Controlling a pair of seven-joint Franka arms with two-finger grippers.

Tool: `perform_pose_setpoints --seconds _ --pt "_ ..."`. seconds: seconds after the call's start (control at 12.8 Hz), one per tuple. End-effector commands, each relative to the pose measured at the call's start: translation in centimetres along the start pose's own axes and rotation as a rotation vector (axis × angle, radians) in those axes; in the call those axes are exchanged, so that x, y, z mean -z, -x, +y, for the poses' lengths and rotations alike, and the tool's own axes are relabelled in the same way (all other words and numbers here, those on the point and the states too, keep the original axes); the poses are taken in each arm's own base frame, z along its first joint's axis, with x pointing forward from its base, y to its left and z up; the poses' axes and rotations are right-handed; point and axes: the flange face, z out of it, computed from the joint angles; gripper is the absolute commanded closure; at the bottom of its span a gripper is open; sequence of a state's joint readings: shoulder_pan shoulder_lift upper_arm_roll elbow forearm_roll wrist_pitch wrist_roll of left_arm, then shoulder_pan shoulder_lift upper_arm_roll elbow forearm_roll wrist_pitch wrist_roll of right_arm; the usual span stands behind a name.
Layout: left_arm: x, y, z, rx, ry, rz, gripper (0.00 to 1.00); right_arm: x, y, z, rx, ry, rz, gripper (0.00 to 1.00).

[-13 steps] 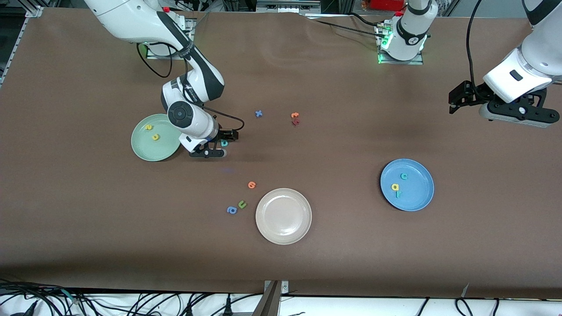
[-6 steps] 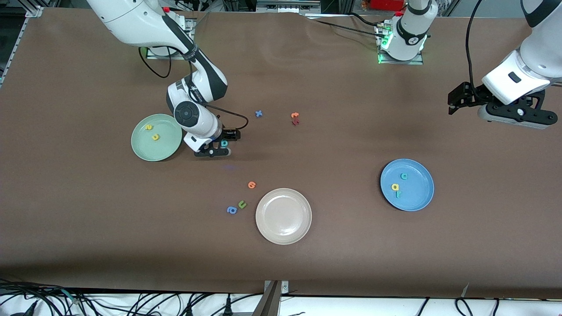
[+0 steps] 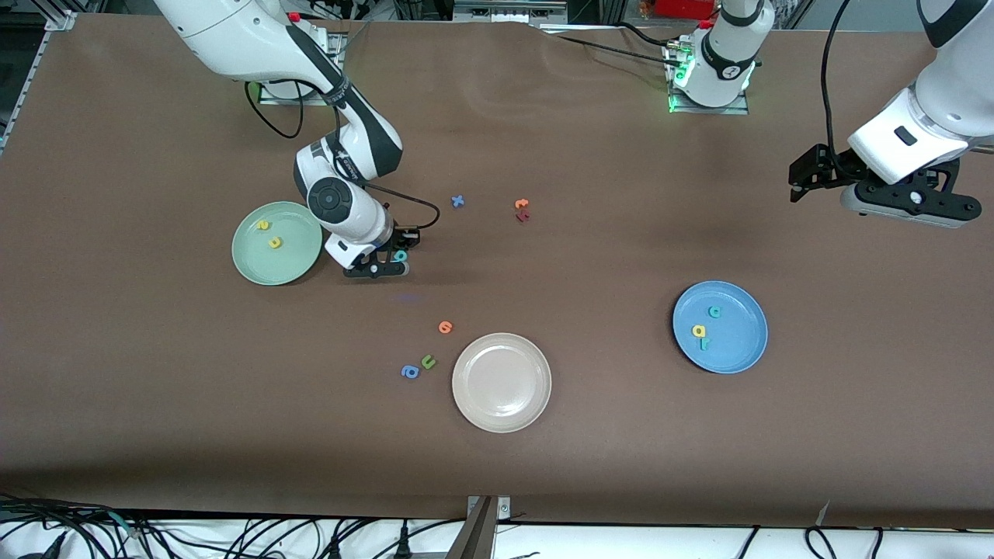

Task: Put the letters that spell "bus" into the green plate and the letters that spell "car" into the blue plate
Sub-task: 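Carry the teal letter to the green plate and open the right gripper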

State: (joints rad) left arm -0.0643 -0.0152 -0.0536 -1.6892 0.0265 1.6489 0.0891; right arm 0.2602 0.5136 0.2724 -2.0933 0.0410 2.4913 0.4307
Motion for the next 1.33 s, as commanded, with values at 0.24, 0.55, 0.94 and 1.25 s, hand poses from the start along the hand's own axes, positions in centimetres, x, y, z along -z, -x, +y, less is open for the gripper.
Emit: perform_pose_setpoints --seconds 0.24,0.55,0.94,1.25 --pt "0.5 -0.1 0.2 -0.014 0.012 0.011 0.0 0.5 -0.5 1.6 -0.014 0.023 -0.005 0.98" --pt "0.5 0.0 0.1 -0.013 0.012 0.005 0.0 3.3 -1.2 2.7 -0.013 0.038 0.006 1.0" --pt "0.4 0.0 0.1 -0.014 0.011 0.003 0.0 10.0 -0.3 10.0 -0.01 0.137 -0.164 1.0" --pt "0.4 0.0 0.3 -0.017 0.011 0.003 0.0 8.8 2.8 17.5 -0.012 0.143 -0.244 1.0"
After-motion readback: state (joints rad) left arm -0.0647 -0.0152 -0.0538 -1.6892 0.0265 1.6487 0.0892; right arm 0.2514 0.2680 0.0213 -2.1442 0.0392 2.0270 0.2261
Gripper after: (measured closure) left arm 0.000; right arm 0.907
